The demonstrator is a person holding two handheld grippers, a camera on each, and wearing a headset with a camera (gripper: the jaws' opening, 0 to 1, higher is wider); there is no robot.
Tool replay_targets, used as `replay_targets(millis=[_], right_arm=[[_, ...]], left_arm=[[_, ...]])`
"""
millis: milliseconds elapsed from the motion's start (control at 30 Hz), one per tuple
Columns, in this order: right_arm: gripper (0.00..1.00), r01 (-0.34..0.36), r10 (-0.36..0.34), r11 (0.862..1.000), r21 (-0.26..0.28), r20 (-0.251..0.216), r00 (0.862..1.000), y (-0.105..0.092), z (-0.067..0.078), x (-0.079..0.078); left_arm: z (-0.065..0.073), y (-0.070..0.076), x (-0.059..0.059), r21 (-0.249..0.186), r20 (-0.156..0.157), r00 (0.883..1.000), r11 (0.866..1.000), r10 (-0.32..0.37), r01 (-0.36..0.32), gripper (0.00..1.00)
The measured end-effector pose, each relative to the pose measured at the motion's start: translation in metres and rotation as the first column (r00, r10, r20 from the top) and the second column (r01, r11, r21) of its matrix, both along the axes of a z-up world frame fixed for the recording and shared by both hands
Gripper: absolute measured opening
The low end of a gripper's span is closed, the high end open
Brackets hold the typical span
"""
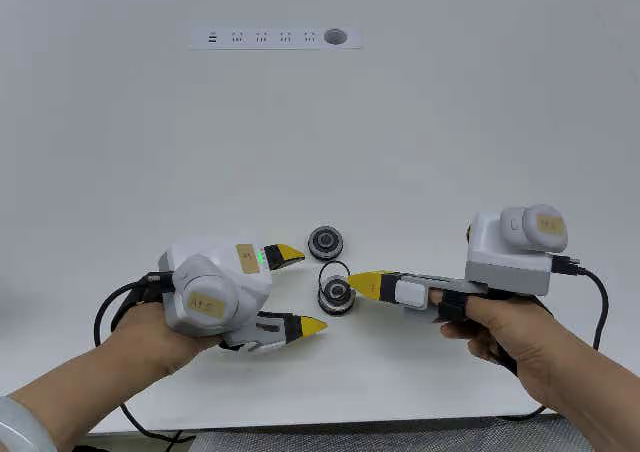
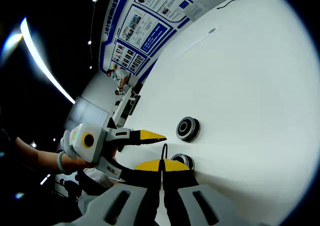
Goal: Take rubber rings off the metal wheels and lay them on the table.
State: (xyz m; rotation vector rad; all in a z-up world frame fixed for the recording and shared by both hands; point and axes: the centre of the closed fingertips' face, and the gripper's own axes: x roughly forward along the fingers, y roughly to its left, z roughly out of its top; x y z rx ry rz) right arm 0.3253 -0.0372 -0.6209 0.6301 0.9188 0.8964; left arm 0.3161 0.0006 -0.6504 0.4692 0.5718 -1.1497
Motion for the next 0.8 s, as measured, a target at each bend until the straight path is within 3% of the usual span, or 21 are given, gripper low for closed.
replay_targets(millis=[500, 800], right_arm=[[0.02, 0.121, -0.121, 0.993, -0.007, 0.001, 0.993, -0.042, 0.003, 0.016], [0.02, 0.177, -0.178, 0.983, -0.042, -0.017, 0.984, -0.061, -0.009, 0.018]], left_arm=[[0.001, 0.003, 0.002, 0.0, -0.001, 1.0, 1.0, 0.013, -0.013, 0.5], [0.001, 0.002, -0.001, -0.002, -0.01, 1.0, 1.0, 0.013, -0.013, 0.48]])
